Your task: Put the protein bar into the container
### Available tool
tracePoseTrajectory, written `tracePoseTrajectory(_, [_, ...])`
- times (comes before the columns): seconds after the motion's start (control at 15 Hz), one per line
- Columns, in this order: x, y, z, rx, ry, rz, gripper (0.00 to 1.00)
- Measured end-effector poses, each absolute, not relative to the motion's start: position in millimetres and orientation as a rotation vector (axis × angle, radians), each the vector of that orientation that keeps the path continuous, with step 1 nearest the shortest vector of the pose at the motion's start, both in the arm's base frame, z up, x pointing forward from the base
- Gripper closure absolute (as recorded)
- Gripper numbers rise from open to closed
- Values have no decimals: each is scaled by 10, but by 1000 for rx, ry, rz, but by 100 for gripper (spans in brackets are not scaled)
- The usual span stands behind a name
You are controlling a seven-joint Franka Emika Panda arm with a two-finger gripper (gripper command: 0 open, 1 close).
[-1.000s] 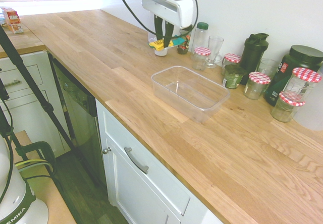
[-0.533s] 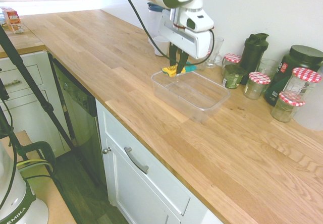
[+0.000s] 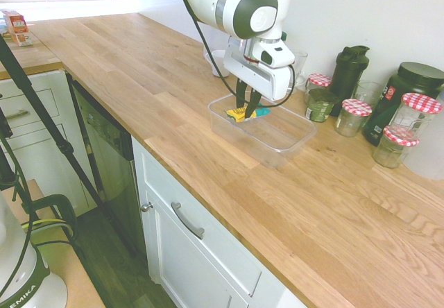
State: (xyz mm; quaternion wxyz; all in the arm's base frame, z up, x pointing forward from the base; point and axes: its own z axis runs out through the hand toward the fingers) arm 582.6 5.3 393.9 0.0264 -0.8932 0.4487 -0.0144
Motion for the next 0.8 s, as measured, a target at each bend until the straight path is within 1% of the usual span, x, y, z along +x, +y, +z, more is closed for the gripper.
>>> tracePoseTrajectory(0.6, [5847, 60, 3992, -2753, 1380, -74, 0])
tracePoseTrajectory(0.8, [5762, 47, 4302, -2726, 1371, -146, 0])
